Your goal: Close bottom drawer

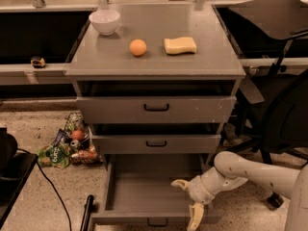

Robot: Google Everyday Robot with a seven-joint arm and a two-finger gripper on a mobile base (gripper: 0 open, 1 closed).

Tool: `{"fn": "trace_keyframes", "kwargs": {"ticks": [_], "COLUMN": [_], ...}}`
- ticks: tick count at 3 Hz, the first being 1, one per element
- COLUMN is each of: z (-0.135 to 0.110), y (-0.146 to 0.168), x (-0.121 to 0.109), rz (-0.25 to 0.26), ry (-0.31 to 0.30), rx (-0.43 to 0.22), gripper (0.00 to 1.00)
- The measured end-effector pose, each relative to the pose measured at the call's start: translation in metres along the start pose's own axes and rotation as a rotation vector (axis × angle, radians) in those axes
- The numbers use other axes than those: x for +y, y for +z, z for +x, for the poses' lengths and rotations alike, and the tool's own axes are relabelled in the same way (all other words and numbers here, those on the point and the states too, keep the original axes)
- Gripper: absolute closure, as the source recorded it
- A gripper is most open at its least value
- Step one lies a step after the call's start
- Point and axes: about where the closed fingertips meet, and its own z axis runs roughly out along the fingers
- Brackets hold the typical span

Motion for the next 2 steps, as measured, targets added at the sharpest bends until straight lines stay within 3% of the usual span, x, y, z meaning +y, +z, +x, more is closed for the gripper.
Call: {"fn": "trace_keyframes", "kwargs": {"ticks": [1,2], "z": [0.029,0.065], "y": [0.02,0.041], "x": [-0.011,-0.019], "rz": [-0.024,-0.035], "ry": [-0.061,-0.076], "rx": [0.011,0.033], "gripper": [0.19,0.41]}}
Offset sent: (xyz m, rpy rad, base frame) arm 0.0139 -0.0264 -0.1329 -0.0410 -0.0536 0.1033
